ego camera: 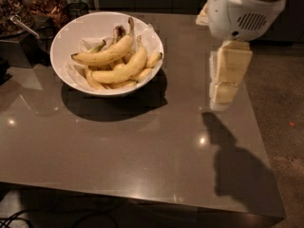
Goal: Pick banana from white bowl
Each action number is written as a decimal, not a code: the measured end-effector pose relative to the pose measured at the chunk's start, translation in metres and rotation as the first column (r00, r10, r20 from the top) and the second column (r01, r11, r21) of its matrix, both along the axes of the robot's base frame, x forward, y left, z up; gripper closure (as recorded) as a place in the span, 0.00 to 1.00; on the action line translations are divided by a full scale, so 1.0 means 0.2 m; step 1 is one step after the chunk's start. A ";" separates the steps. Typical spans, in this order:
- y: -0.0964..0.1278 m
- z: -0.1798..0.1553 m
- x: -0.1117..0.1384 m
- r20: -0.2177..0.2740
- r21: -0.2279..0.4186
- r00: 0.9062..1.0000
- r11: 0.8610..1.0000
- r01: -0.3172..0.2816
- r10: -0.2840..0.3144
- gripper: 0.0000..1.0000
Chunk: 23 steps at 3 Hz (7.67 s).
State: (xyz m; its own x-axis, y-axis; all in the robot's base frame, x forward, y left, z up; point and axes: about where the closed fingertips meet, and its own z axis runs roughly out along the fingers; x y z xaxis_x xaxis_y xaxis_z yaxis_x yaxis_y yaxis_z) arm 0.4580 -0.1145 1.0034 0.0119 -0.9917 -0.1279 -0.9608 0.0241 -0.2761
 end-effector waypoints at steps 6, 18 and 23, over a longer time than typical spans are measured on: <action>0.80 -0.16 0.42 -0.108 0.056 0.984 0.989 -0.139 0.144 0.18; 0.98 -0.53 0.52 -0.139 -0.079 0.937 0.939 -0.334 0.321 1.00; 0.98 -0.53 0.54 -0.138 -0.079 0.937 0.939 -0.334 0.321 0.00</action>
Offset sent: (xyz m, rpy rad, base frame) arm 0.0354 0.0857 -0.0003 0.0477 0.0566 0.0648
